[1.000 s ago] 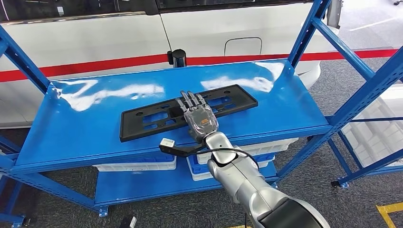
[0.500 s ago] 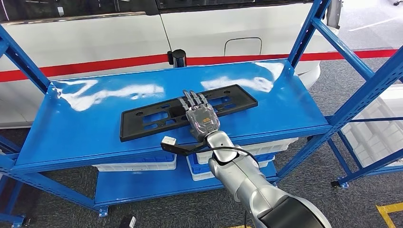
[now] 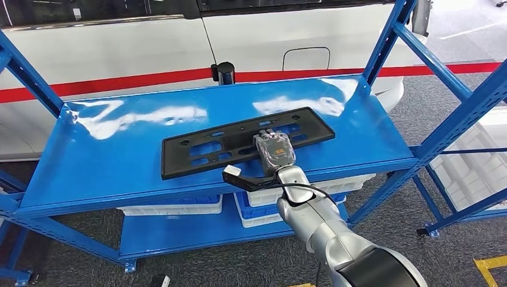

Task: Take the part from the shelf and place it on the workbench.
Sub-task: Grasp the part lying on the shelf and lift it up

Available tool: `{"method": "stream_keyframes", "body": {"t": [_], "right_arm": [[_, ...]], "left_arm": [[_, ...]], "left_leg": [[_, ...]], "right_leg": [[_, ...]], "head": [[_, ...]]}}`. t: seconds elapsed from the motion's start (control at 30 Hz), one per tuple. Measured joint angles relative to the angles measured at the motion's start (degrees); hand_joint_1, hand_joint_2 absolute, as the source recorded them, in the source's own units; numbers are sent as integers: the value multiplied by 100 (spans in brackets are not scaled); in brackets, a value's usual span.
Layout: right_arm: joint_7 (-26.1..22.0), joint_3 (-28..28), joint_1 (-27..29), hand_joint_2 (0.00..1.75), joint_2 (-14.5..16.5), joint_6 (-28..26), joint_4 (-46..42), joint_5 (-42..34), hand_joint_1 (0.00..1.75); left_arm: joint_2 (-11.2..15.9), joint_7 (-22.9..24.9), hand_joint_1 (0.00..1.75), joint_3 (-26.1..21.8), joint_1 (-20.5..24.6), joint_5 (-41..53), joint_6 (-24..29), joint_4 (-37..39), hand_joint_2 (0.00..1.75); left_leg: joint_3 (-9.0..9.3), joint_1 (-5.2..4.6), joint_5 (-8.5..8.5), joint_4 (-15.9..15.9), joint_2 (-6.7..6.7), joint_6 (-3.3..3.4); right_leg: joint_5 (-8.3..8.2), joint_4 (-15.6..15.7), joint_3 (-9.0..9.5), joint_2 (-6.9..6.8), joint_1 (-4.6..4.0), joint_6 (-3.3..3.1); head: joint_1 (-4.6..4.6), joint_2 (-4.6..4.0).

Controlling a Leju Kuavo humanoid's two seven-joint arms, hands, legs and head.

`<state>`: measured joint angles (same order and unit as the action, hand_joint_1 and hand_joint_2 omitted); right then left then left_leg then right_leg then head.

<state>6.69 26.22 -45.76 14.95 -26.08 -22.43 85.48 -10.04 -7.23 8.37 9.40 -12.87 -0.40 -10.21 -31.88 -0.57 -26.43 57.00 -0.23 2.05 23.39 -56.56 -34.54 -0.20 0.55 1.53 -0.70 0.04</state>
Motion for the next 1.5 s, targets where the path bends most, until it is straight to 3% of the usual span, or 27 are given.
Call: {"method": "stream_keyframes", "body": {"t": [0.17, 0.6, 0.73, 1.2, 1.33, 1.43, 1.5], "right_arm": [[90, -213, 51, 175, -259, -83, -21, -24, 175], [152, -793, 268, 175, -622, -225, -299, 231, 175], [160, -922, 289, 175, -659, -247, -315, 281, 175], [60, -1027, 288, 175, -660, -325, -315, 331, 175], [-98, -1074, 326, 175, -660, -672, -327, 292, 175], [-340, -1108, 607, 175, -686, -1006, -778, 332, 175], [-508, -1123, 970, 175, -725, -1036, -1560, 394, 175]], "left_arm": [[5, 424, 0, 64, 106, 142, -103, 0, 0], [8, 453, 0, 438, 195, 616, -464, 0, 0], [-53, 453, 0, 568, 195, 669, -484, 0, 175], [-64, 446, 0, 718, 225, 720, -537, 0, 175], [-62, 463, 0, 731, 231, 733, -476, 0, 175], [-50, 540, 0, 730, 230, 734, -263, 0, 175], [-38, 577, 0, 729, 228, 732, -205, 1, 175]], "left_leg": [[-3, -1, 0, 0, -1, 0], [3, 0, 1, 0, 5, 0], [4, -1, 1, 0, 5, 0], [5, -1, 2, 0, 5, -1], [2, -1, 4, 0, 5, -1], [-3, 0, 5, 1, 4, 0], [-11, 0, 5, 1, 3, 0]], "right_leg": [[0, 1, -1, -1, 0, 0], [-3, 1, 3, 3, 0, 1], [-3, 1, 6, 3, 1, 1], [-3, 1, 6, 3, 0, 1], [-4, 1, 6, 2, 0, 2], [-5, 0, 3, 2, 0, 3], [-5, 0, -4, 1, 0, 3]], "head": [[0, 0], [0, 0], [1, 0], [0, 0], [1, 0], [1, 0], [-1, 0]]}}
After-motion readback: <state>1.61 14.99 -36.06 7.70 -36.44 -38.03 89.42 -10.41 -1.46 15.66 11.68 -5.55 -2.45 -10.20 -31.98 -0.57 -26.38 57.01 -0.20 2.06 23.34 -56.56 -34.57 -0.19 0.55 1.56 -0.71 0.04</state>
